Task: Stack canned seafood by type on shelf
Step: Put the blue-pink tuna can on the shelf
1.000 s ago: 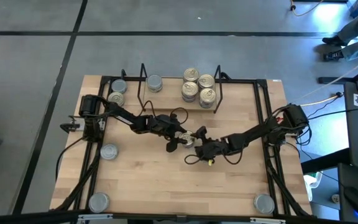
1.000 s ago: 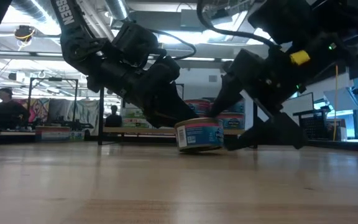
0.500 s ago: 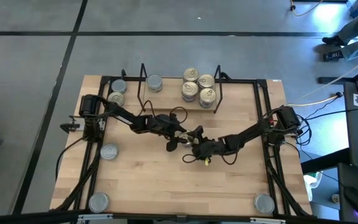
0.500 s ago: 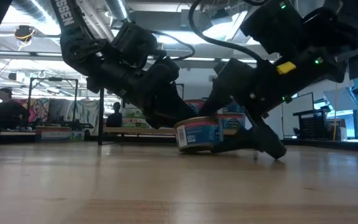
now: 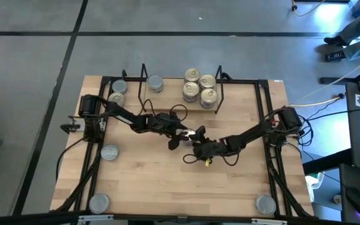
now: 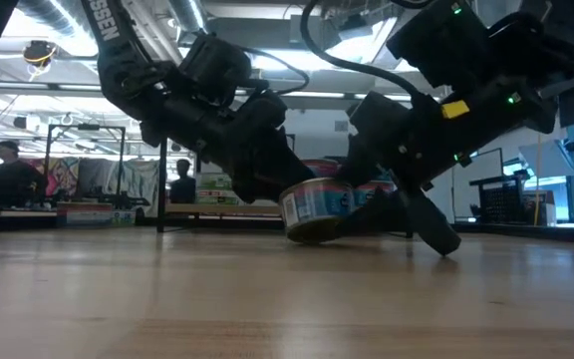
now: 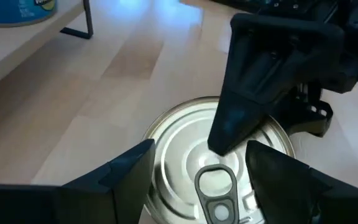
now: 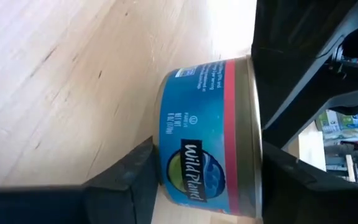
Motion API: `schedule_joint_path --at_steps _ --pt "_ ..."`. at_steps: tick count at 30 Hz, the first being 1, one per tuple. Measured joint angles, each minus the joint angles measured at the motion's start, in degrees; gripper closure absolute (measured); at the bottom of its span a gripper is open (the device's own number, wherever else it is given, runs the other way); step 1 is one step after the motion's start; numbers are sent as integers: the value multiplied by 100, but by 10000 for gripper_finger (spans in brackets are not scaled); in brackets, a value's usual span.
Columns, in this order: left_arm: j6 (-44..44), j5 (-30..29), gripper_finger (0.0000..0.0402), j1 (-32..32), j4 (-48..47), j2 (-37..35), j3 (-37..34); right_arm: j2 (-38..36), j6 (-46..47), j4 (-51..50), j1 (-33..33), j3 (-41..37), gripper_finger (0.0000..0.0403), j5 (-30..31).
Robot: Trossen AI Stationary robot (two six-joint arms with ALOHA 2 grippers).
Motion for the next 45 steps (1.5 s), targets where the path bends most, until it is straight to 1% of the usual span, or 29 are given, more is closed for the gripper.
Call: schedule_joint_path --at_steps 3,5,7,10,12,14,17,20,22,26,29,31,33,36,45 --pt "12 -16 149 -11 -328 -237 -2 -13 309 56 71 11 201 -2" --pt "38 -34 149 -26 -707 -499 -17 -88 470 31 91 7 201 -71" --pt "88 -183 149 -59 -1129 -794 -26 -183 746 -63 148 -8 203 -22" --pt "202 -675 149 -158 -1955 -1281 -25 -365 893 -229 139 -19 204 -53" --pt "220 -1113 149 -250 -2581 -1589 -29 -539 997 -317 135 -20 204 -46" --pt "197 -1468 149 -366 -3025 -1890 -112 -673 1074 -290 133 -13 204 -9" --pt "71 -1753 149 -570 -3422 -2320 -328 -827 1103 -288 133 -13 205 32" --pt "25 -2100 149 -756 -3367 -2769 -717 -910 1099 -299 135 62 205 202" --pt "-98 -2338 149 -858 -3141 -3022 -1024 -927 1079 -311 133 188 205 324" --pt "-256 -2420 149 -996 -2350 -3357 -1689 -923 1038 -590 11 631 205 360" --pt "-214 -2420 149 -1046 -2029 -3405 -2010 -834 1038 -993 -170 1082 205 341" --pt "-214 -2423 149 -1025 -2016 -3418 -2112 -676 1038 -1118 -322 1404 205 335" --pt "-190 -2425 149 -976 -2020 -3399 -2150 -530 1020 -1257 -495 1712 205 168" --pt "-97 -2435 149 -927 -2053 -3404 -2203 -125 876 -1401 -790 2271 205 61" --pt "118 -2435 149 -922 -2247 -3483 -2191 1165 308 -1869 -1663 3870 205 238"
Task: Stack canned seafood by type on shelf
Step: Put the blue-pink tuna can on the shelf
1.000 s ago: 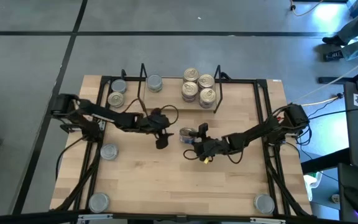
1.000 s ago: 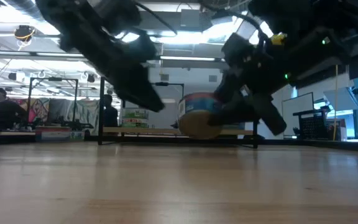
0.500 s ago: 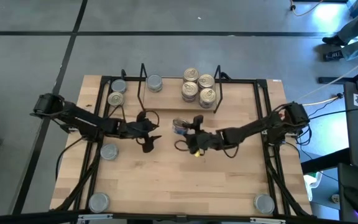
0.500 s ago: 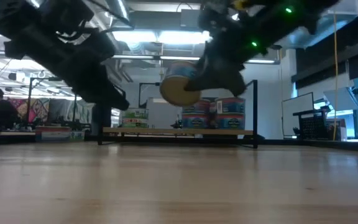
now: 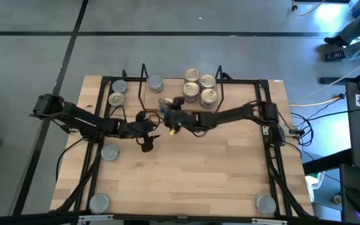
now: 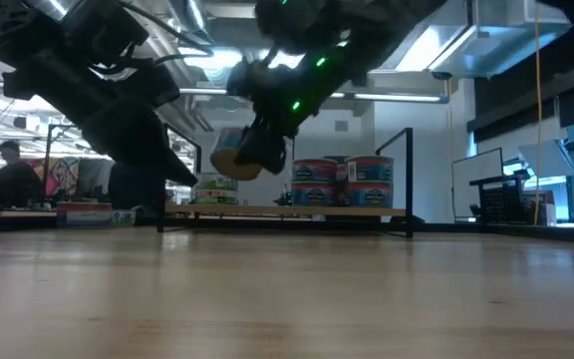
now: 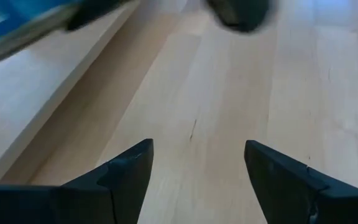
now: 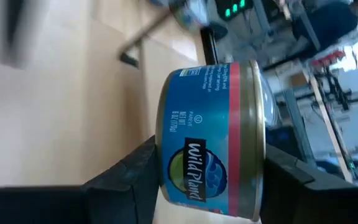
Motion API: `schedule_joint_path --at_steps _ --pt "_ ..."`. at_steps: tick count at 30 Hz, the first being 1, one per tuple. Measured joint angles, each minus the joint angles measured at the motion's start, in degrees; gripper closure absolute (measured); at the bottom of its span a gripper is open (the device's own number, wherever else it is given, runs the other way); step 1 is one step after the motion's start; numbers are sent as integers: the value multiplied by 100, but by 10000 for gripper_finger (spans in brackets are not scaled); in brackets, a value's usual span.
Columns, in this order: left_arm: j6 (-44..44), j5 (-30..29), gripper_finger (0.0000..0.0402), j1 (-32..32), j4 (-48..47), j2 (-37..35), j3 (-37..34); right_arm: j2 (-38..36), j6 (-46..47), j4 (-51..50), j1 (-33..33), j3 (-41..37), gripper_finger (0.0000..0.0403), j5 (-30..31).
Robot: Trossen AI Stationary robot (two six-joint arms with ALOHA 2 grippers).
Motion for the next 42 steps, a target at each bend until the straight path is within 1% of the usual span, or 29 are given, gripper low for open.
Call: schedule_joint_path --at_steps 3,6,13,15,17,21,24,25,28,31,33,35,38,42 --pt "117 -1 149 0 -82 -21 -7 301 -21 -219 -261 383 205 9" --pt "285 2 149 7 -64 -23 -5 499 -18 -394 -457 609 205 64" --pt "551 1 149 133 28 -23 -1 670 -3 -522 -741 682 205 62" --pt "560 0 149 193 60 -23 -1 682 24 -672 -796 678 194 63" --pt "561 0 149 223 73 -23 -1 684 37 -688 -829 678 175 60" --pt "560 2 149 227 79 -23 -1 684 42 -751 -831 682 142 121" --pt "556 2 149 227 81 -23 -1 684 106 -838 -774 682 126 95" --pt "543 2 149 227 82 -23 -1 684 122 -904 -745 682 123 -5" --pt "516 44 149 227 83 -23 -1 658 161 -983 -670 683 119 -325" --pt "511 182 149 225 90 -23 -1 641 168 -1078 -623 824 118 -155" --pt "509 194 149 227 93 -23 -1 634 164 -1382 -626 949 117 -47" --pt "507 194 149 227 98 -23 -1 634 204 -1575 -615 1030 117 -127" --pt "507 196 149 227 100 -23 -1 634 302 -1560 -597 1092 116 -259" --pt "507 198 149 227 103 -23 -1 647 299 -1542 -556 1093 116 -190"
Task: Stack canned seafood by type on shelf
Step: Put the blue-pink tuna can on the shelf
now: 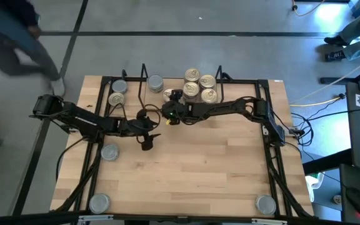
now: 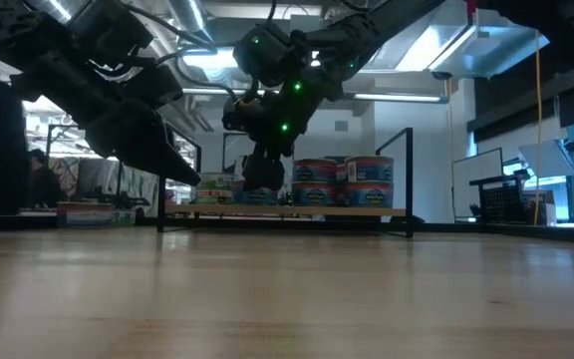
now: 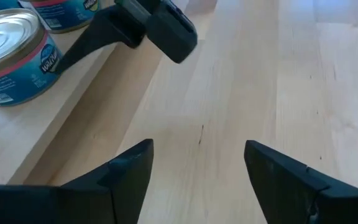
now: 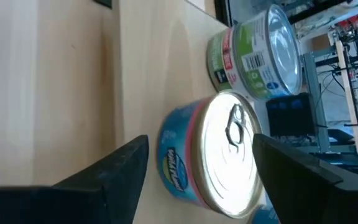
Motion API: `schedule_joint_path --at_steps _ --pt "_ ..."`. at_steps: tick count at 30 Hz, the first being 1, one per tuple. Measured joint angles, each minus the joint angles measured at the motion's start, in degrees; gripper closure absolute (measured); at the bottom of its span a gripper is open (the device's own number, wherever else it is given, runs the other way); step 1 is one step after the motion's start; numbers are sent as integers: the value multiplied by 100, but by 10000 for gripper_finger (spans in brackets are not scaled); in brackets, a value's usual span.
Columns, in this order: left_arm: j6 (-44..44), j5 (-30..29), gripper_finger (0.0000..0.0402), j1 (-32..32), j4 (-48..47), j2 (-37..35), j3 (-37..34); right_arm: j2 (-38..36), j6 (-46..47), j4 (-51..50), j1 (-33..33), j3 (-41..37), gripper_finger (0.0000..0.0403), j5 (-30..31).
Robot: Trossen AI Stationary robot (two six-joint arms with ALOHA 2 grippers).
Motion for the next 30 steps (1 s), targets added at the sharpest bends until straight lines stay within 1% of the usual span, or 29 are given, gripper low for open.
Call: schedule_joint_path --at_steps 4,13,23,25,28,30 --pt "5 0 149 0 5 0 0 8 -3 50 -111 0 116 1" --pt "9 0 149 0 5 0 2 46 -4 169 -522 -2 116 243" --pt "50 0 149 0 8 0 2 46 -9 522 -645 -2 116 503" --pt "50 0 149 0 8 0 2 46 -14 507 -610 -2 116 406" --pt "50 0 149 0 8 0 2 46 -110 518 -494 -2 116 -55" --pt "57 0 149 -1 8 0 2 46 -135 652 -430 -4 116 -261"
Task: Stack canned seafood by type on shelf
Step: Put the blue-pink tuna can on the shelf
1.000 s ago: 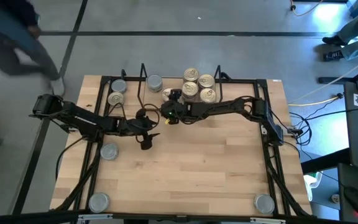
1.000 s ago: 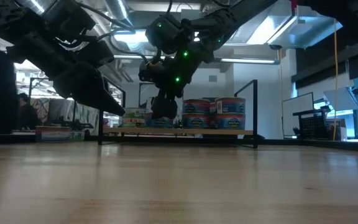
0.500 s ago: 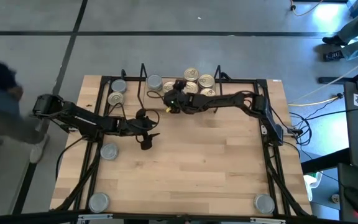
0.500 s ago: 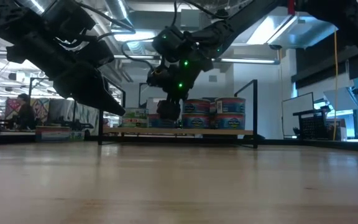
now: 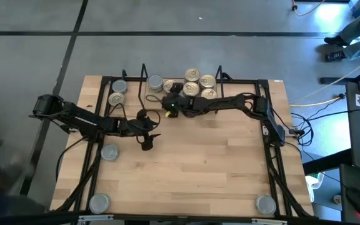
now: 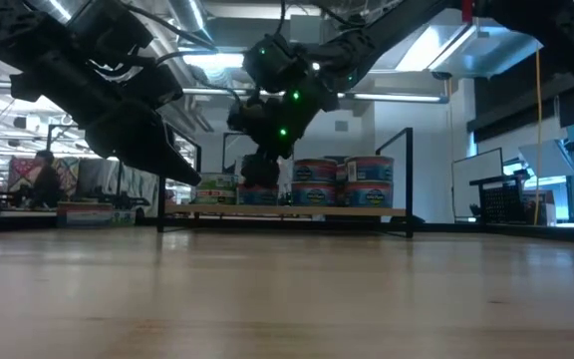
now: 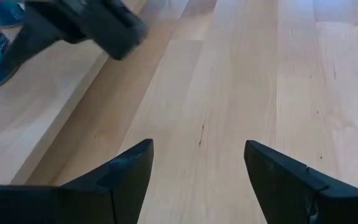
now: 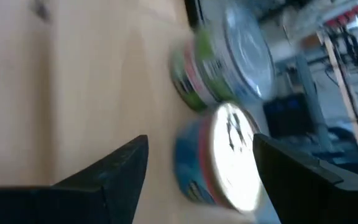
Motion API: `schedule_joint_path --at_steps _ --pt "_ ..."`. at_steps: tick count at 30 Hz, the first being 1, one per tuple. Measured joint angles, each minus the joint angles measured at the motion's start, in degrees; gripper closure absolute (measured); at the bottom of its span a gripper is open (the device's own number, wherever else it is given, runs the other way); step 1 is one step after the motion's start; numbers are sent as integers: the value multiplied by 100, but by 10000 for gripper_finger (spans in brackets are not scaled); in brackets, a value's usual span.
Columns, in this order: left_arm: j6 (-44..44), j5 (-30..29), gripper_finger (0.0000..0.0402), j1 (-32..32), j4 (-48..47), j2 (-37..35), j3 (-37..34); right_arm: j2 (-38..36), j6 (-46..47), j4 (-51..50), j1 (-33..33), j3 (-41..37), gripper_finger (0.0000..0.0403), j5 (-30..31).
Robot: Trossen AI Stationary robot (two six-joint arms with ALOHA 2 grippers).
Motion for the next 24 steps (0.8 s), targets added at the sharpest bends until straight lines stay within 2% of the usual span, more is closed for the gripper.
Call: schedule_joint_path --at_steps 8,12,20,24 --pt "12 0 149 -1 0 0 0 0 462 96 -338 0 116 -79" --pt "11 0 149 0 0 0 0 0 746 -91 -521 0 116 -483" --pt "6 0 149 1 4 0 0 0 715 105 -597 0 116 -33" --pt "6 0 149 1 2 0 0 0 702 106 -522 0 116 -146"
